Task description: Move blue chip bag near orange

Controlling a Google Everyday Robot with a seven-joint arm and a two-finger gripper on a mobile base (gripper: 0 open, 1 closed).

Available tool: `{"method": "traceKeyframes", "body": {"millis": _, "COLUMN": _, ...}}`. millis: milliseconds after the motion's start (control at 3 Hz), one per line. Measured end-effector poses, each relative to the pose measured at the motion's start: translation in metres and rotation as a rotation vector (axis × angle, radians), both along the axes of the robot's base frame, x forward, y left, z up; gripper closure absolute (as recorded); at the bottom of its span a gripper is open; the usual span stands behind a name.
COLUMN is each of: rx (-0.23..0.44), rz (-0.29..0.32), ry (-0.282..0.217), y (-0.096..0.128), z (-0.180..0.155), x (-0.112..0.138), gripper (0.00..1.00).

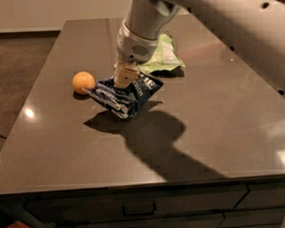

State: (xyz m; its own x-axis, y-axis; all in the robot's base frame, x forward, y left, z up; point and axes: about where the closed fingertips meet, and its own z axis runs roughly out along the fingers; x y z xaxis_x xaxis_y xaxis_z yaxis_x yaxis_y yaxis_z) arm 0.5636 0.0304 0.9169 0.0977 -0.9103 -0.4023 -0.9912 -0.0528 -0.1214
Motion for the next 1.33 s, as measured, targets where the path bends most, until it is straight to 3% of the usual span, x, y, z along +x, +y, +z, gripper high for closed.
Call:
{"method": "traceKeyframes", "body": {"millis": 333, "rx": 0.01, "rz": 0.014, "ry": -0.009, "y": 0.016, "z": -0.002, "x": 0.011, "gripper": 1.0}}
{"method": "traceKeyframes", "body": {"millis": 667, "rx": 0.013, "rz": 0.022, "ry": -0.001, "y": 0.029, "z": -0.007, "x": 0.016, "gripper": 0.83}}
{"method": "traceKeyframes", "body": {"millis": 1000, "rx": 0.014, "rz": 0.023, "ry": 0.003, "y": 0.038, "z": -0.013, "x": 0.021, "gripper": 0.51}}
{"method": "traceKeyframes", "body": {"millis": 1333, "rx": 0.011, "rz": 0.017, "ry": 0.006, "y": 0.037, "z": -0.018, "x": 0.022, "gripper": 0.28}}
